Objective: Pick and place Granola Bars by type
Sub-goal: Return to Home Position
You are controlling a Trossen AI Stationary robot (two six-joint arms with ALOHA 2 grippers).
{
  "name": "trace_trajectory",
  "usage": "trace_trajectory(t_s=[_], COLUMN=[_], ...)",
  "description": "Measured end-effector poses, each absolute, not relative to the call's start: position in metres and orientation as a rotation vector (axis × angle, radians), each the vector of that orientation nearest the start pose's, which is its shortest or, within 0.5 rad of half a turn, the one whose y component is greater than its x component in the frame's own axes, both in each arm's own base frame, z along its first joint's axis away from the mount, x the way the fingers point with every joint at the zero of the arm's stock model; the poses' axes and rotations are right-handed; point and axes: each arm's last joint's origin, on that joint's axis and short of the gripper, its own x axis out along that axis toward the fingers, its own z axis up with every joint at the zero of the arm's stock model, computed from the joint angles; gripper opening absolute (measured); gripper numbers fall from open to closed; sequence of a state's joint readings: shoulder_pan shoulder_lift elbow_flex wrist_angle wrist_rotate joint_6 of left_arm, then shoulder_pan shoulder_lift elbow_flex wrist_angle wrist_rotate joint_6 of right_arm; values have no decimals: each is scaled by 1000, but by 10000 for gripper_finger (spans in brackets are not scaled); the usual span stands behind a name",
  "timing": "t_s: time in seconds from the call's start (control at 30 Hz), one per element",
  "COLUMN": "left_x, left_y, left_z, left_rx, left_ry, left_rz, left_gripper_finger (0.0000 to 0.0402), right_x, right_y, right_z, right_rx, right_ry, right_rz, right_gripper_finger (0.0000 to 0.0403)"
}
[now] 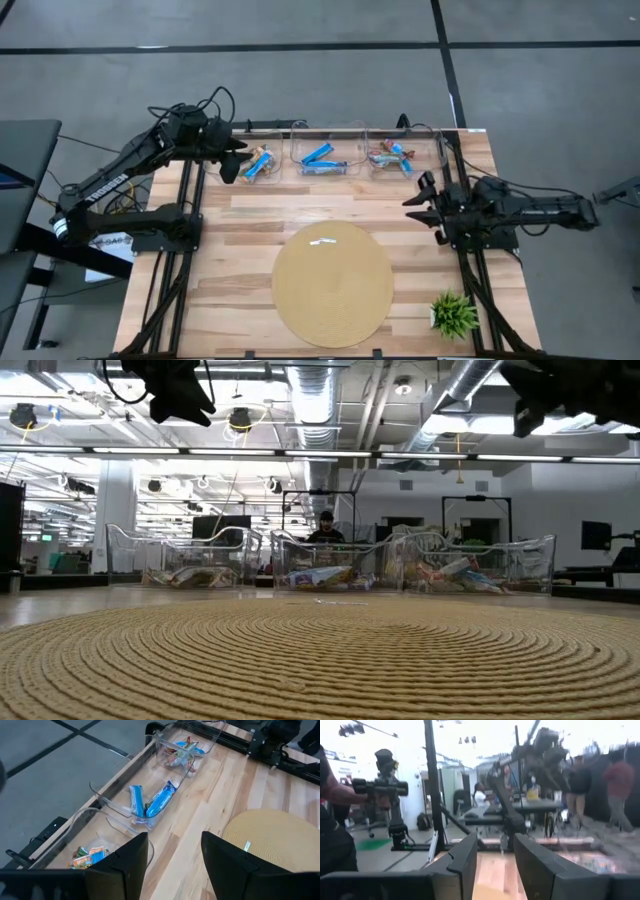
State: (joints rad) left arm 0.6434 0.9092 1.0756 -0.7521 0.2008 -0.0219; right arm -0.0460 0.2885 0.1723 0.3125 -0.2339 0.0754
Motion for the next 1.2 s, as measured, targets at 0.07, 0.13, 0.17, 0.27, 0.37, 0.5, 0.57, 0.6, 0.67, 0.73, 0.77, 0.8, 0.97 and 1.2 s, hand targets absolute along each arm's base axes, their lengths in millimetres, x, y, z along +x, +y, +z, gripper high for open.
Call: trace_trajectory(t_s=[0.07, 0.13, 0.17, 0.27, 0.37, 0.5, 0.57, 0.6, 0.67, 0.73, 0.77, 0.8, 0.97, 1.2], left_x=[139, 139, 139, 139, 140, 140, 140, 140, 140, 140, 140, 140, 140, 140], left_y=[97, 97, 97, 97, 96, 96, 96, 96, 96, 96, 96, 96, 96, 96], left_z=[358, 358, 358, 358, 359, 359, 359, 359, 359, 359, 359, 359, 359, 359], left_rx=[-260, -260, -260, -261, -266, -272, -280, -284, -297, -315, -318, -320, -353, -414], left_ry=[535, 535, 534, 534, 531, 529, 527, 525, 523, 519, 518, 518, 512, 498], left_rz=[435, 435, 435, 431, 410, 406, 408, 409, 413, 417, 418, 418, 429, 453], left_gripper_finger=[178, 178, 178, 178, 178, 178, 178, 178, 178, 178, 178, 178, 178, 178], right_x=[107, 104, 103, 100, 97, 97, 98, 99, 100, 100, 101, 101, 101, 102], right_y=[2, 2, 2, 2, 2, 2, 2, 2, 2, 2, 2, 2, 2, 2], right_z=[225, 221, 218, 210, 202, 193, 188, 186, 181, 176, 175, 174, 165, 164], right_rx=[27, 11, 7, 0, -20, -4, 18, 24, 51, 72, 76, 78, 102, 168], right_ry=[-225, -248, -257, -293, -327, -273, -221, -200, -145, -92, -80, -66, 27, 45], right_rz=[195, 195, 195, 197, 194, 195, 194, 194, 194, 193, 192, 192, 186, 183], right_gripper_finger=[123, 123, 123, 123, 123, 123, 123, 123, 123, 123, 123, 123, 123, 123])
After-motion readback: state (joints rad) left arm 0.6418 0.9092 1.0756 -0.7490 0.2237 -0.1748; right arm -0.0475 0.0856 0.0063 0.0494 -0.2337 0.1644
